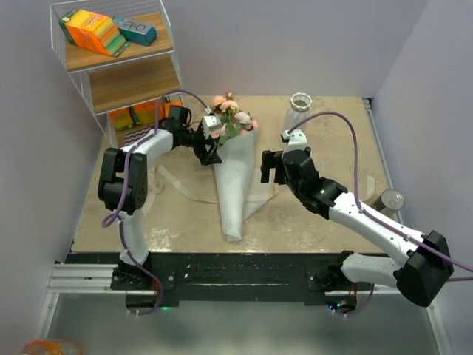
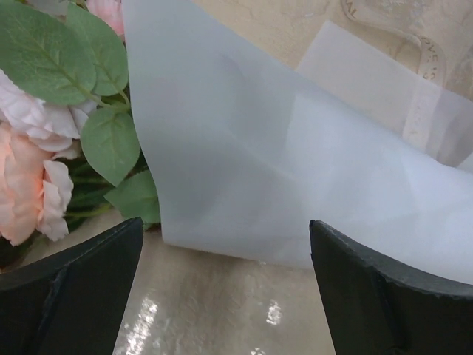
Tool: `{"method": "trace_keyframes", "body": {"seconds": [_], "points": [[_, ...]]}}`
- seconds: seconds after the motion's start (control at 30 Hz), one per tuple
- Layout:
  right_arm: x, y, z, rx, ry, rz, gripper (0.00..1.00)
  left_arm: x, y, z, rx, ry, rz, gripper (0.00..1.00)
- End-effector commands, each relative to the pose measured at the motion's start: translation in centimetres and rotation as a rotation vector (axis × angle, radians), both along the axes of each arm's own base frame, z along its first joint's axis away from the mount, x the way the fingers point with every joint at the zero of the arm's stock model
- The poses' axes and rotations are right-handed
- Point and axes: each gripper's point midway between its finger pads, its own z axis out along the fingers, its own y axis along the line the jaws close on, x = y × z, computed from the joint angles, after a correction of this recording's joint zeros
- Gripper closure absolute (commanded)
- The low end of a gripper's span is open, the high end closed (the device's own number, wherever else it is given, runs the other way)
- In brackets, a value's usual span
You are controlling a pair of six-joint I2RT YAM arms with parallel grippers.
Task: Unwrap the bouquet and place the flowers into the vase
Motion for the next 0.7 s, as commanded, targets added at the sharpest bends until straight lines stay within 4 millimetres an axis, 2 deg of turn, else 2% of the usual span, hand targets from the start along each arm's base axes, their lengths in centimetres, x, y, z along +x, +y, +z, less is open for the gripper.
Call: {"method": "trace_keyframes", "body": {"seconds": [0.0,0.03,0.07,0.1,0.13,0.27,0.47,0.67], "points": [[0.8,1.1,2.6,0.025,-0.050,0.029,0.03,2.2,0.3,0.4,-0.070,0.024,-0.065,0.01],[0.9,1.2,2.8,0.025,-0.051,0.032,0.03,3.2,0.3,1.6,-0.095,0.009,-0.067,0.01],[0.9,1.3,3.0,0.027,-0.053,0.036,0.04,3.7,0.7,0.6,-0.102,0.042,-0.059,0.01],[0.9,1.3,3.2,0.029,-0.056,0.038,0.04,3.5,0.9,0.6,-0.109,0.072,-0.064,0.01],[0.9,1.3,3.3,0.029,-0.057,0.040,0.04,3.8,0.7,1.4,-0.130,0.067,-0.083,0.01],[0.8,1.3,3.5,0.037,-0.062,0.040,0.04,2.2,0.2,1.2,-0.133,0.093,-0.152,0.01],[0.6,1.3,3.6,0.062,-0.067,0.039,0.05,-1.1,-0.1,0.2,-0.095,0.145,-0.266,0.05],[0.2,1.1,3.8,0.071,-0.072,0.041,0.05,-1.5,0.2,-0.8,-0.069,0.158,-0.273,0.08]]}}
